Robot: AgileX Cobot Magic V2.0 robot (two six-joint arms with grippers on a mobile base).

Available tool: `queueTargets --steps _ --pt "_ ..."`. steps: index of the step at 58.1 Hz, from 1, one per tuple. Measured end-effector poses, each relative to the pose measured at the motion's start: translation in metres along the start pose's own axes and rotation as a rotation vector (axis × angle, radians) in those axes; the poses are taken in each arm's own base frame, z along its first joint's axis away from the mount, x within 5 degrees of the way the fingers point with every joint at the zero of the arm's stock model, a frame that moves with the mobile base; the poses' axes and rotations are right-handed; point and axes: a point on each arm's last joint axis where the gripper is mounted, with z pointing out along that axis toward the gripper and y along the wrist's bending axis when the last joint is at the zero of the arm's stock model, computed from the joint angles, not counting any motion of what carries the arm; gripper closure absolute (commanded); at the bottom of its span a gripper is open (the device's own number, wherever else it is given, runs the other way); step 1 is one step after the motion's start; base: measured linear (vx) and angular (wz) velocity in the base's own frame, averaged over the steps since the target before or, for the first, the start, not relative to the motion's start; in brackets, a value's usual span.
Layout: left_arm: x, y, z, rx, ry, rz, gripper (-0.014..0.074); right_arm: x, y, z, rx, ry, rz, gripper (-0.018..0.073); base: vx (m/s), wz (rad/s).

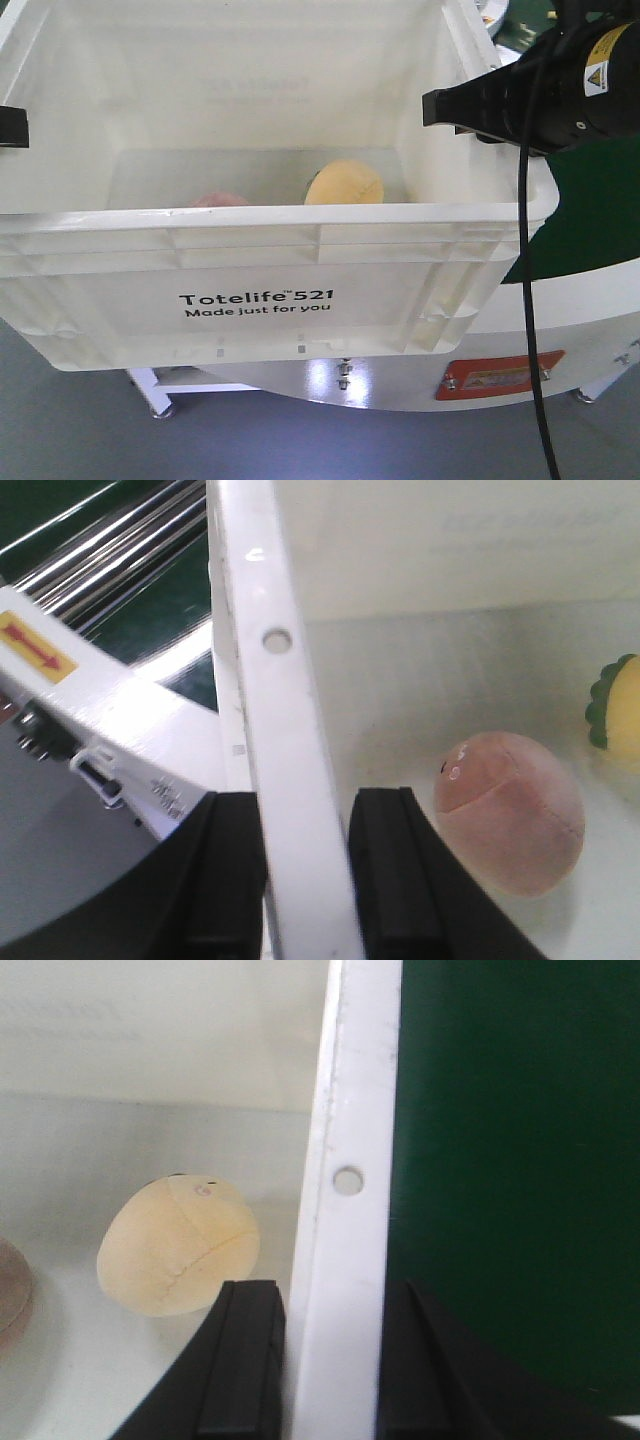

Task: Place moving items into box and shelve
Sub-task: 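Hold the tote with both grippers while the base backs away from the conveyor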

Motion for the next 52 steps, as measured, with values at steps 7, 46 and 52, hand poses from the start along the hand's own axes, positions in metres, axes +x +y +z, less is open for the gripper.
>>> queueTargets --steps 7,46,52 --pt "0.0 0.0 0.0 0.0 0.0 0.0 0.0456 0.0 0.0 0.0 0.0 0.0 0.0 0.0447 -0.13 0.53" --pt "0.0003 0.0 0.0 0.0 0.003 0.0 0.0456 0.0 0.0001 0.0 -0.001 0.0 0.001 0.0447 -0.12 0.48" --pt "0.0003 0.0 0.0 0.0 0.003 0.0 0.0456 0.0 0.0001 0.0 -0.001 0.0 0.001 0.0447 -0.1 0.4"
